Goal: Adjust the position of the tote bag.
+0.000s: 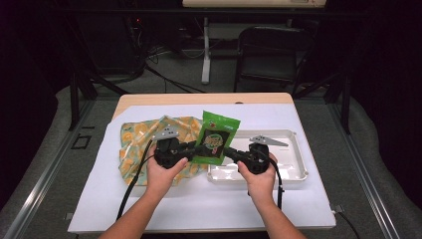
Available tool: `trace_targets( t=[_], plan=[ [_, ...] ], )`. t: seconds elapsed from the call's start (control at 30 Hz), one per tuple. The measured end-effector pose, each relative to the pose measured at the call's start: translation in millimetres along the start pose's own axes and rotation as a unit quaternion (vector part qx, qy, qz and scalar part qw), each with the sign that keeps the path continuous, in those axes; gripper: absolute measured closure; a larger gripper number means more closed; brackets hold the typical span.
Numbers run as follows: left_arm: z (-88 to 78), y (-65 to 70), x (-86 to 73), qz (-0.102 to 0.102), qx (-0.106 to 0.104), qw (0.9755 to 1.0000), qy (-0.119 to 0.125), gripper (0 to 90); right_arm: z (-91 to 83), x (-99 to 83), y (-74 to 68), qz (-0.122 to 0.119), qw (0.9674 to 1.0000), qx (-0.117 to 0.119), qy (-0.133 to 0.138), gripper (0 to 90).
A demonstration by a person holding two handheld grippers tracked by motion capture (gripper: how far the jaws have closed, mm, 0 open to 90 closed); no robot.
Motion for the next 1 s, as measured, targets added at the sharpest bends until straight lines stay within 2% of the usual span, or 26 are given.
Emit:
trace_targets(
  t=[0.23, 0.4, 0.43, 0.7, 1.0],
  plan=[
    [9.2, 5.3, 1.6, 0.005, 0.007, 1.0000, -0.002, 68.8, -5.0, 1.7, 6.9, 0.005, 0.9999, -0.013, 0.010, 88.1],
    [15.0, 8.5, 2.9, 0.007, 0.010, 0.9999, -0.003, 67.8, -8.9, 2.6, 11.0, -0.003, 0.9996, -0.022, 0.014, 88.4],
    [16.1, 8.9, 3.3, 0.006, 0.011, 0.9999, -0.002, 67.6, -8.9, 2.8, 11.2, 0.002, 0.9995, -0.026, 0.018, 88.5],
    [23.2, 10.4, 4.7, 0.006, 0.015, 0.9999, 0.001, 65.5, -13.1, 3.2, 15.9, 0.005, 0.9993, -0.031, 0.023, 88.6],
    [33.6, 12.7, 6.5, 0.013, 0.038, 0.9992, 0.000, 63.2, -16.9, 3.9, 20.6, 0.006, 0.9990, -0.039, 0.022, 88.6]
  ],
)
Point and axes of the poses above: each handheld gripper's, and its own axes: z roughly forward along the jaws, x roughly out of its top, y roughly to its right, the point moved 3 cm from there along z, roughly forward along the jaws, and after that the axes turned 12 degrees about -z, right-handed, at the moved point
